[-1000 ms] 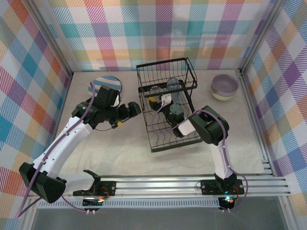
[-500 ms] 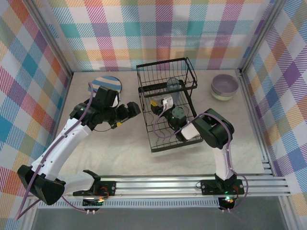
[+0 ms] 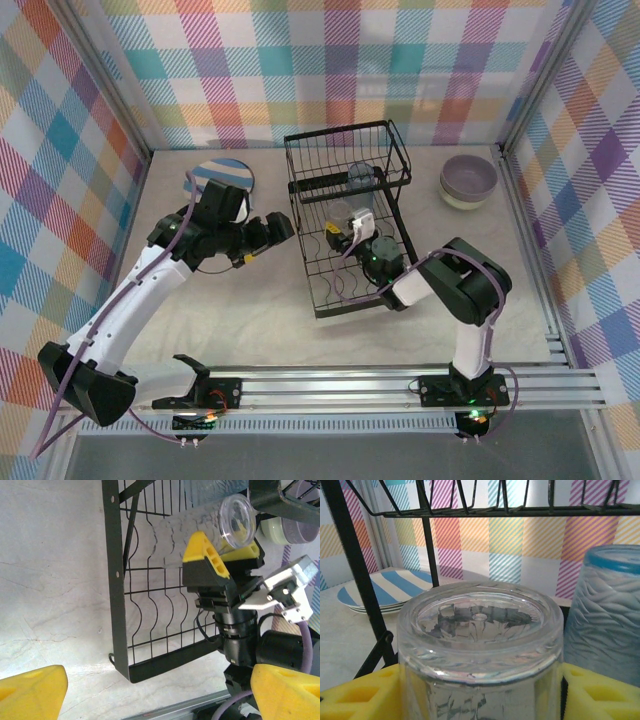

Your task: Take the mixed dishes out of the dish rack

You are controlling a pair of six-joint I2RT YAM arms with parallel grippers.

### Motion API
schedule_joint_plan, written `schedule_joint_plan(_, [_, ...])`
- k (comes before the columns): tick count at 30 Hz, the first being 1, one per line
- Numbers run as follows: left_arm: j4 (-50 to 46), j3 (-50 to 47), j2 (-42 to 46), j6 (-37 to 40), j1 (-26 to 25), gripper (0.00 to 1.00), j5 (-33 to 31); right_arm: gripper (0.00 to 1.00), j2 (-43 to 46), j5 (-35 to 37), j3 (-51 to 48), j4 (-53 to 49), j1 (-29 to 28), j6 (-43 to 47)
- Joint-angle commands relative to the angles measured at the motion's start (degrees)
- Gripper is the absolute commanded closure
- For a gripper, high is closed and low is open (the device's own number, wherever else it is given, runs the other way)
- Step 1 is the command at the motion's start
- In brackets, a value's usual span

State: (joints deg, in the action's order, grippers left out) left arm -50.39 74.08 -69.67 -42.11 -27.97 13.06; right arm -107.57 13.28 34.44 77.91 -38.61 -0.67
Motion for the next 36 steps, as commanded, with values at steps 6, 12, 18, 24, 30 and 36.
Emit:
schedule_joint_plan(6, [4.45, -0.99, 0.07, 0.91, 0.61, 0.06, 1.67, 0.38, 9.36, 4.45, -6.09, -1.95, -0.41, -4.19])
schedule_joint_plan(12, [6.93, -2.96, 1.27, 0.69, 0.55, 0.05, 2.12, 0.40, 15.56, 6.90, -8.27, -9.95, -0.21, -7.15])
schedule_joint_plan(18, [8.61, -4.41, 2.56, 1.56, 0.54, 0.05, 2.67, 0.41, 23.58, 8.32, -8.91, -21.48, 0.37, -10.75])
schedule_joint_plan(24, [12.38, -7.57, 4.03, 1.86, 0.54, 0.05, 4.12, 0.43, 30.98, 10.30, -8.13, -32.80, 2.41, -16.56])
schedule_joint_plan(30, [16.64, -9.70, 5.33, 3.01, 0.54, 0.04, 5.81, 0.44, 34.14, 11.07, -6.37, -40.28, 4.83, -24.16])
schedule_joint_plan(36, [22.41, -13.05, 8.27, 5.82, 0.46, 0.04, 7.30, 0.47, 37.98, 13.41, -2.34, -52.42, 6.19, -31.96])
